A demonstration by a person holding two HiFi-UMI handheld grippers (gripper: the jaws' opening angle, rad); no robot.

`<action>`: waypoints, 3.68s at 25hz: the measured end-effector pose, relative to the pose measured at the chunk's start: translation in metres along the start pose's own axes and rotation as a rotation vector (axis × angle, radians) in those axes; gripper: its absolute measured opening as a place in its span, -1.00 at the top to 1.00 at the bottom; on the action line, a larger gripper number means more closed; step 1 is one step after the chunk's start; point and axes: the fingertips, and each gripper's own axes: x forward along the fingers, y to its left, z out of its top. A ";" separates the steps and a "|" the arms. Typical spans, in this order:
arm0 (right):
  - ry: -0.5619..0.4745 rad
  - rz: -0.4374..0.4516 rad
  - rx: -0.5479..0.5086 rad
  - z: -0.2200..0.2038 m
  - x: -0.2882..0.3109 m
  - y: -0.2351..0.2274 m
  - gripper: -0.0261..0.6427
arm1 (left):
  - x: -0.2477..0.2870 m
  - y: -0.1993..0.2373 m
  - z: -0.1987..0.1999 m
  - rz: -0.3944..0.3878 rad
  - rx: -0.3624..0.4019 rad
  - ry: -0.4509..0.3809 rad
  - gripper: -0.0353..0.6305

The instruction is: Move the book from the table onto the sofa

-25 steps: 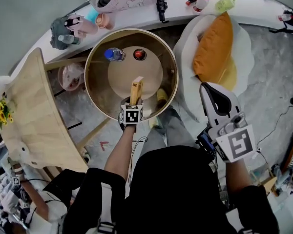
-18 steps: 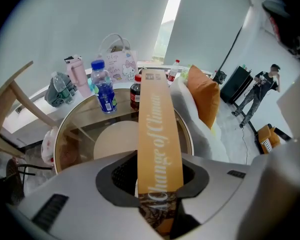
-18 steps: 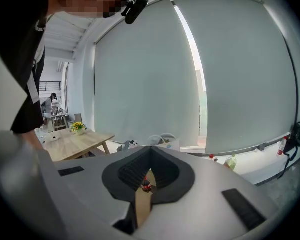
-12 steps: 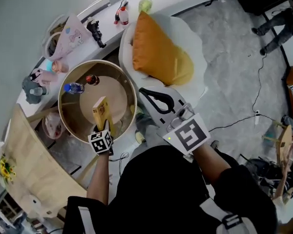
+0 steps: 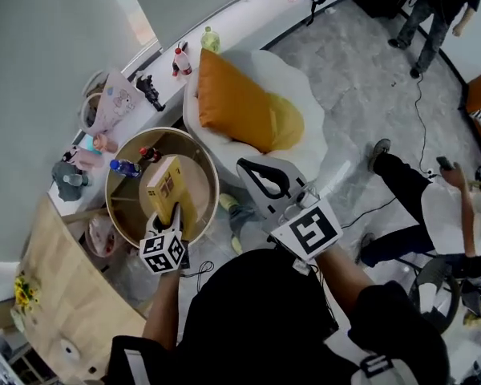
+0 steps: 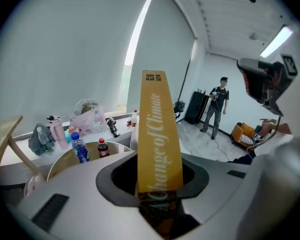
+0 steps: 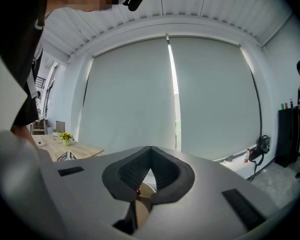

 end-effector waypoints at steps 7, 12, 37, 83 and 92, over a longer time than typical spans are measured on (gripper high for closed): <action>0.005 -0.106 -0.013 -0.001 -0.080 0.014 0.89 | -0.051 -0.058 0.030 -0.111 0.073 -0.112 0.44; 0.013 -0.202 -0.049 0.003 -0.122 0.007 0.89 | -0.061 -0.093 0.053 -0.203 0.105 -0.184 0.44; 0.051 -0.392 -0.045 -0.014 -0.195 -0.161 0.89 | 0.045 -0.265 0.125 -0.412 0.191 -0.165 0.44; 0.046 -0.329 0.195 -0.080 -0.225 -0.479 0.89 | 0.270 -0.423 0.196 -0.259 0.140 0.090 0.44; 0.136 -0.339 0.210 -0.111 -0.207 -0.487 0.89 | 0.318 -0.418 0.178 -0.297 0.122 0.152 0.44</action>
